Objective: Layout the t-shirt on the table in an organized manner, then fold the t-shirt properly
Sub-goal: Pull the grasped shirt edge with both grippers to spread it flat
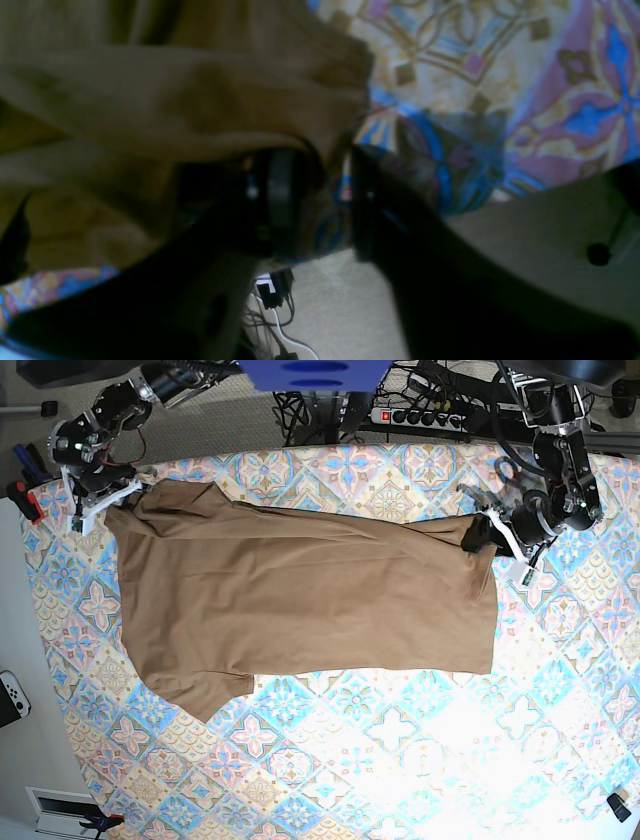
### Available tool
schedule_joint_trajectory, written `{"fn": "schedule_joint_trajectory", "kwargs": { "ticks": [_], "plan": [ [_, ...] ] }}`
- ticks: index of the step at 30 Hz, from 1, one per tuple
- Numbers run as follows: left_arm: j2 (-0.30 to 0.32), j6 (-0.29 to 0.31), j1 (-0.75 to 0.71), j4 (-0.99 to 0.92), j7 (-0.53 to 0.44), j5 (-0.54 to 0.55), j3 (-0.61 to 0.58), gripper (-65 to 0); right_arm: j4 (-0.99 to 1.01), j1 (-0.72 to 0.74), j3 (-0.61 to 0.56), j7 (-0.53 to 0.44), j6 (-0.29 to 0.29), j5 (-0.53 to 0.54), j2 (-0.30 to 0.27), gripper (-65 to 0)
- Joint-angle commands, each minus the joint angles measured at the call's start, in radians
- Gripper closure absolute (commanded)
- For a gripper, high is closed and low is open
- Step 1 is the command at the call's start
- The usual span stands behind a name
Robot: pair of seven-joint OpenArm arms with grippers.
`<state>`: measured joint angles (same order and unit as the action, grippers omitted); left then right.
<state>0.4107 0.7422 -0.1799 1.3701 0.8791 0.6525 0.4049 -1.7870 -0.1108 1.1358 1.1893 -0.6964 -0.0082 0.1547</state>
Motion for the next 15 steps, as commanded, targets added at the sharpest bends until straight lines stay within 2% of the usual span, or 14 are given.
{"fn": "schedule_joint_trajectory", "kwargs": {
  "ticks": [1, 4, 8, 13, 15],
  "plan": [
    [0.018, -0.044, -0.019, -0.011, 0.11, -0.144, 0.002, -22.9, -0.024, 0.006, 0.003, -0.013, -0.002, 0.009, -0.01, -21.6],
    [0.017, -0.044, -0.019, -0.011, 0.11, -0.144, 0.002, -24.1, -0.024, 0.006, 0.005, -0.013, -0.002, 0.009, -0.01, -25.6],
    [0.018, -0.044, -0.02, -0.004, 0.11, -0.144, 0.002, -24.2, -0.043, 0.006, 0.005, -0.013, -0.002, 0.009, -0.01, -27.1],
    [0.009, -0.044, -0.085, 0.171, 0.105, -0.142, 0.03, -24.2, -0.066, 0.009, 0.002, -0.01, -0.002, 0.009, -0.01, -27.1],
    [-0.022, -0.044, -0.106, 0.253, 0.105, -0.147, 0.056, -24.2, -0.08, 0.013, 0.002, -0.01, -0.002, 0.009, -0.01, -27.1]
  ]
}}
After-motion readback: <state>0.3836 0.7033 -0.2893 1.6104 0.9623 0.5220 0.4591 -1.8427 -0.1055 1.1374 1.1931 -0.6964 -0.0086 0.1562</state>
